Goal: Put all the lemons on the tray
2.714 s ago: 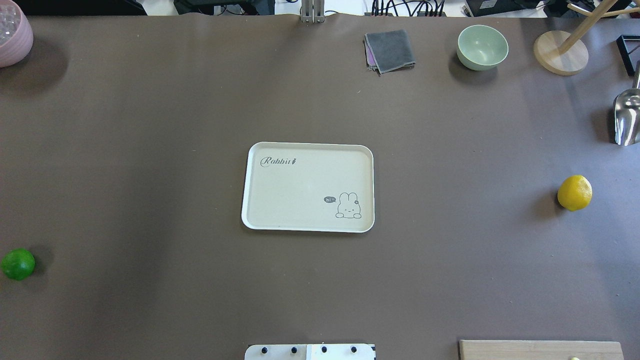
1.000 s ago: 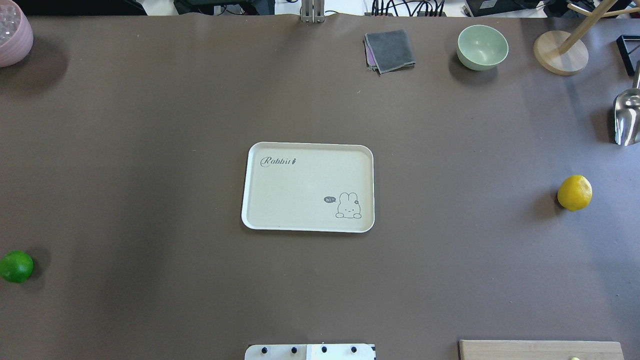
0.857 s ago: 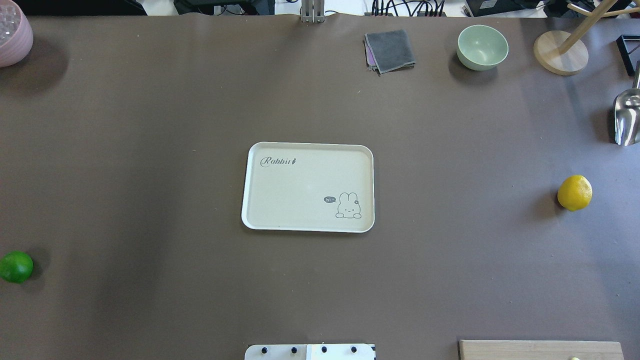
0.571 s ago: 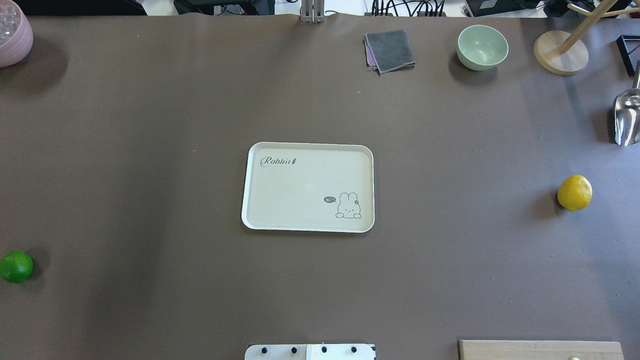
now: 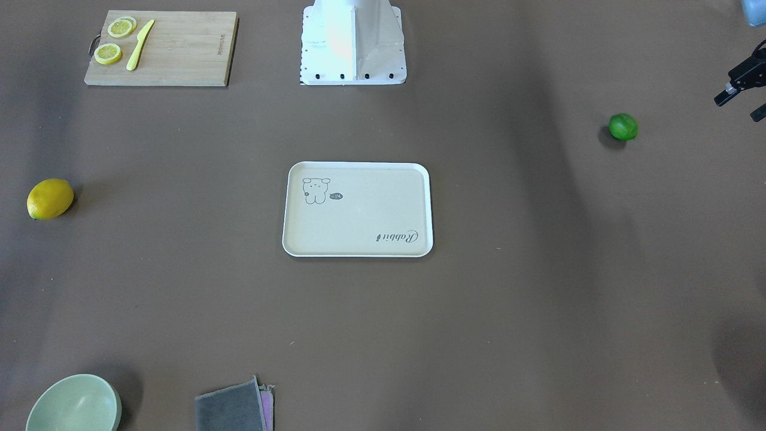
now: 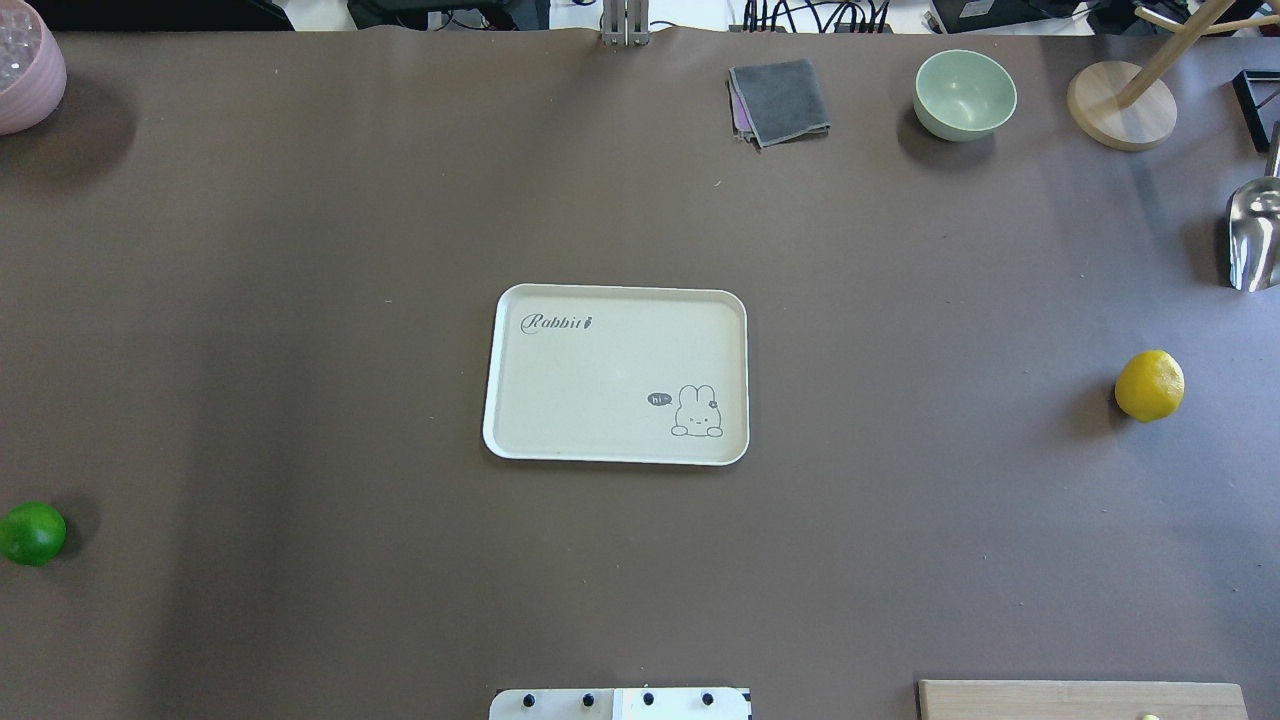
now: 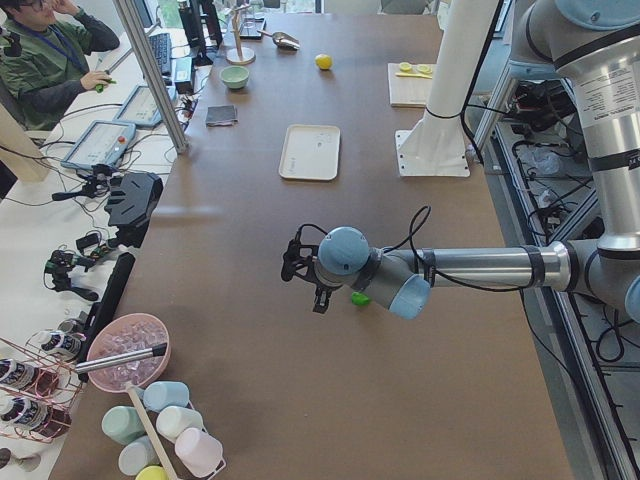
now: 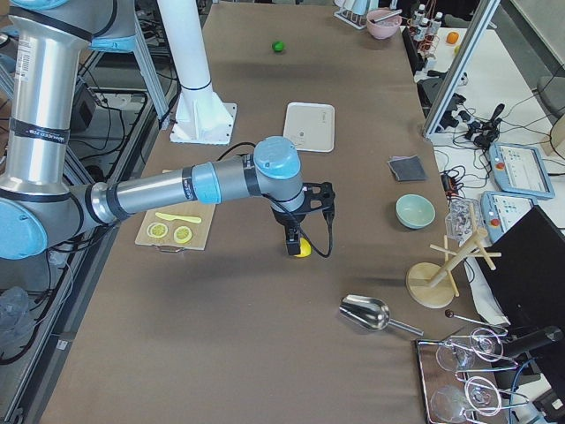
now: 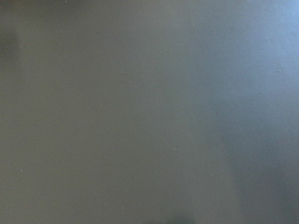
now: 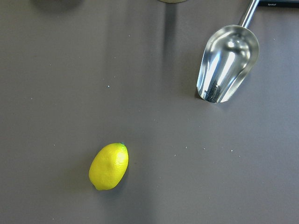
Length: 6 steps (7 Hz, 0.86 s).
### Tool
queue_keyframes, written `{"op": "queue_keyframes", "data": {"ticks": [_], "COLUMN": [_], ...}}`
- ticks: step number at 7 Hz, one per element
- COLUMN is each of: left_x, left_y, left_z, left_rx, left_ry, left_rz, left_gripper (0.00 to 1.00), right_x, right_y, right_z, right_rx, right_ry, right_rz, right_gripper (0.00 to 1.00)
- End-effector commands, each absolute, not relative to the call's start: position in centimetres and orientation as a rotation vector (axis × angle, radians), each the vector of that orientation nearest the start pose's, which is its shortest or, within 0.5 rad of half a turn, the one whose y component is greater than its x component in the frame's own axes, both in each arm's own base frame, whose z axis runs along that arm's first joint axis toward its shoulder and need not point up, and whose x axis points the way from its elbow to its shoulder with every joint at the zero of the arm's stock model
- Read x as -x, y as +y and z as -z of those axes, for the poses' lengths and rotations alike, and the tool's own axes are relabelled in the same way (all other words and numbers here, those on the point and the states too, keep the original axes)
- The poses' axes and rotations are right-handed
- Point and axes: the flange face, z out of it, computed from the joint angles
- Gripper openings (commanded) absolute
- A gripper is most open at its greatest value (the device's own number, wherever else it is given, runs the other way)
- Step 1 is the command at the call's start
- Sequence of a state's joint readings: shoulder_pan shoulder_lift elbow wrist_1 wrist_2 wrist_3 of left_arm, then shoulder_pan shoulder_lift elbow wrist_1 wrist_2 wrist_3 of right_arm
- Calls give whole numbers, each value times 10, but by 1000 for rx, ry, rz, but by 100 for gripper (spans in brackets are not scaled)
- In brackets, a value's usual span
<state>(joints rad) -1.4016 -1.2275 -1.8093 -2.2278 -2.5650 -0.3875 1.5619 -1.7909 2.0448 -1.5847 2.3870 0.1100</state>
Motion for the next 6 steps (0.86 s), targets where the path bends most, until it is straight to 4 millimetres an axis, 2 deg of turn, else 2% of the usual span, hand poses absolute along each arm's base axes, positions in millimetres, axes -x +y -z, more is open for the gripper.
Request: {"op": "queue_keyframes", "data": {"ticks": [1,2,3,4,5,6], "left_x": [-67,-100,-120,-133,-150,-155], "left_y": [-354,-349,-340,-317,-307,-304], "left_z": [-617,-614,-613,-620,-630,-638], "left_rx": [-184,-168,-150,-149,-135,-127], "left_ry": [1009,1004,1009,1004,989,973], "left_rz": [-40,-24,-22,2,-3,-2], "left_gripper": [98,98,98,98,98,98], "right_x": [-57,-57,-57,-58,-58,-58], "right_y": [-400,-398,-398,-398,-397,-396], "right_z": [-522,-524,-524,-526,-527,-528], "right_rx": [-176,-174,-174,-174,-171,-170], "right_ry": [-821,-819,-813,-804,-803,-802], "right_rz": [3,2,1,-1,-2,-1], "right_gripper": [100,100,100,100,100,100]}}
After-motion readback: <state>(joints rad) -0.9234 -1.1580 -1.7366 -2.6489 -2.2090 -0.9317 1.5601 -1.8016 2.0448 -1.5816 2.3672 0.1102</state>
